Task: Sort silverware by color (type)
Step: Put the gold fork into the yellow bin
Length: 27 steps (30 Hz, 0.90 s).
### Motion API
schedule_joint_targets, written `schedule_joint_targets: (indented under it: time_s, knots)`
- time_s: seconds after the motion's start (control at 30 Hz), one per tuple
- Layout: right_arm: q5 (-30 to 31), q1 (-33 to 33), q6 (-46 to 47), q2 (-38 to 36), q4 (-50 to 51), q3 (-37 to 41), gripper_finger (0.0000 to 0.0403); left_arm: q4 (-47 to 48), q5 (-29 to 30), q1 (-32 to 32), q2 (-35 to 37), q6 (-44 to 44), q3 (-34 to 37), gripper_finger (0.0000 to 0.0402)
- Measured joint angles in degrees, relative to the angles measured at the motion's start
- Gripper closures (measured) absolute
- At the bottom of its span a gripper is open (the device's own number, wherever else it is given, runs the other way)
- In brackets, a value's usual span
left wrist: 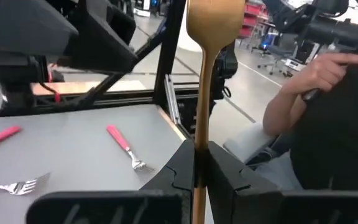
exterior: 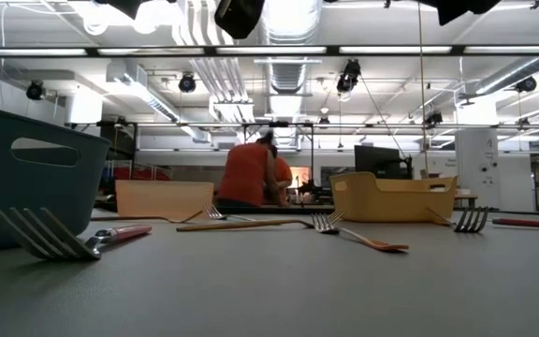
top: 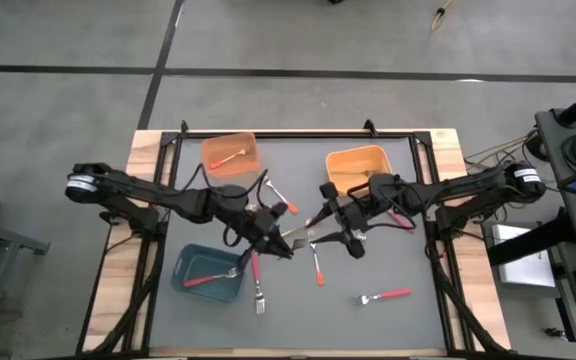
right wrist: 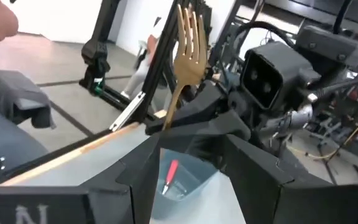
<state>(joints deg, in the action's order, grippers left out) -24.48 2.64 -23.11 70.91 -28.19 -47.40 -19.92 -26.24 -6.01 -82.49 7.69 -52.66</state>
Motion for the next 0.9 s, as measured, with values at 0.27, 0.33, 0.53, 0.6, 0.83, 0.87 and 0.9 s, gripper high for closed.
schedule_joint_targets:
  time_s: [0.27, 0.33, 0.53, 0.6, 0.83, 0.87, 0.9]
  knots:
    - [-0.28, 0.32, 2.07, 2.68, -6.15, -0.02, 0.0232, -3.79, -1.45, -0.28, -4.4, 1.87, -0.02, 0.0399]
    - [-1.73, 0.42, 2.1, 3.07, -7.01, 0.04, 0.0232, -4.68, -1.79, -0.3, -5.44, 2.05, -0.02, 0.0399]
    - [-5.76, 0.52, 2.6, 4.05, -8.53, -0.53, 0.0232, -6.07, -1.87, -0.3, -8.05, 2.53, -0.02, 0.0399]
    - [-5.77, 0.52, 2.55, 4.53, -8.58, -0.74, 0.0232, -7.6, -2.5, -0.3, -8.63, 2.94, -0.02, 0.0399]
    - [-7.83, 0.49, 2.1, 6.26, -8.54, -1.77, 0.0232, -11.21, -4.03, -0.27, -10.67, 3.75, -0.02, 0.0399]
    - [-8.93, 0.49, 2.08, 6.57, -8.57, -2.15, 0.0232, -11.47, -4.11, -0.26, -10.82, 3.74, -0.02, 0.0399]
    - [-9.94, 0.59, 2.05, 6.83, -8.66, -2.42, 0.0232, -11.68, -4.11, -0.25, -10.87, 3.73, -0.02, 0.0399]
